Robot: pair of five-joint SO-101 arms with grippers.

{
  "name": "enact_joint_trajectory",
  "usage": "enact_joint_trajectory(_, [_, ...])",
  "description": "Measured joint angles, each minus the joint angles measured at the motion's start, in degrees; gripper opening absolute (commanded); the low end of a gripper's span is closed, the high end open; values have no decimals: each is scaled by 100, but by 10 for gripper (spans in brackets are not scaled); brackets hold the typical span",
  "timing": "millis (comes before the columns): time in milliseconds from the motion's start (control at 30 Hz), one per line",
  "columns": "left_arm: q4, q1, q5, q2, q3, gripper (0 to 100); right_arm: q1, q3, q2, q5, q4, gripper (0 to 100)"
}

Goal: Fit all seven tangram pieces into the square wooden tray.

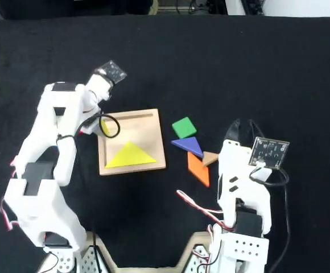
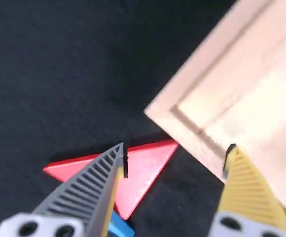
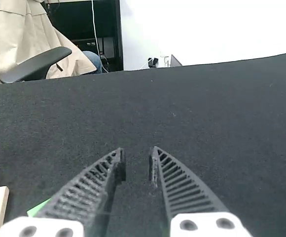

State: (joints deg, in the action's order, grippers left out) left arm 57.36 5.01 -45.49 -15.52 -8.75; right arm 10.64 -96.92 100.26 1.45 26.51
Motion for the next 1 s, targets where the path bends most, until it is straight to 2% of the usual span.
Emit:
enact_joint_trajectory(133, [0,9,457,264,53,315,0,0,0,0,0,96])
enact_joint_trajectory(300, [0,536,484,281,185,316,0,0,0,0,0,96])
enact_joint_trajectory(400, [-193,1011,26,281,185,318,0,0,0,0,0,96])
enact_joint_trajectory(500, [-273,1459,-853,281,185,317,0,0,0,0,0,96])
enact_joint_trajectory(567, [-141,1582,-1591,281,185,315,0,0,0,0,0,96])
enact_joint_trajectory(633, [-105,1582,-2004,281,185,315,0,0,0,0,0,96])
enact_joint_trajectory(800, [-932,1653,-1864,202,-123,315,0,0,0,-141,0,96])
enact_joint_trajectory(1000, [-1846,2145,-1855,-255,-387,315,0,0,0,-246,0,96])
